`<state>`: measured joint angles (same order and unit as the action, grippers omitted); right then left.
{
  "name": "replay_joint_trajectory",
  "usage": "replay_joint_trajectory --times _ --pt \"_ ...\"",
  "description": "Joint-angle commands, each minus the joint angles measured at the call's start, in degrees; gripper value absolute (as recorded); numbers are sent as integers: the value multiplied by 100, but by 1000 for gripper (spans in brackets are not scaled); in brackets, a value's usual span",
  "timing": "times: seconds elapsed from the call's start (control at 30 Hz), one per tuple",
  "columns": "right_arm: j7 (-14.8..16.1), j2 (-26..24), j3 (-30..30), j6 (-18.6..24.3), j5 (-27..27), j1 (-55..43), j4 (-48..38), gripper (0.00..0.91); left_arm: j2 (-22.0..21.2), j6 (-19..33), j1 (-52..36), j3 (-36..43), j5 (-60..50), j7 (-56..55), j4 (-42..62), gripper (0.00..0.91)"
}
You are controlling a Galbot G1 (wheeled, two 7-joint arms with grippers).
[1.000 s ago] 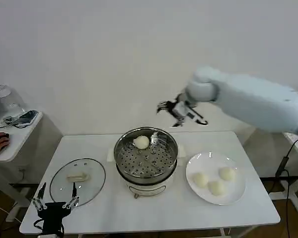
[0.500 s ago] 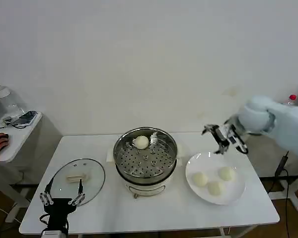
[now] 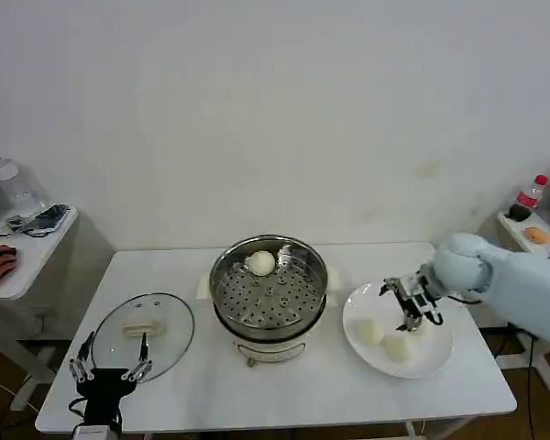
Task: Take steamed baozi put them in steamer then cover it.
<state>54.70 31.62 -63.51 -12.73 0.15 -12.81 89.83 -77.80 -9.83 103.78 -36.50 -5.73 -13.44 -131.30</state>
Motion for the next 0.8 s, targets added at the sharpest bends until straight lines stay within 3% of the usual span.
replay_joint_trajectory --times 0.03,0.4,0.8 --pt "204 666 698 36 -271 972 -921 907 9 6 -2 -36 2 -1 -1 907" --pt "297 1263 830 69 -359 1195 -1406 907 -43 9 36 -94 9 3 7 907" --pt "319 1354 878 4 -528 1333 -1531 877 -58 8 37 -114 23 3 15 907"
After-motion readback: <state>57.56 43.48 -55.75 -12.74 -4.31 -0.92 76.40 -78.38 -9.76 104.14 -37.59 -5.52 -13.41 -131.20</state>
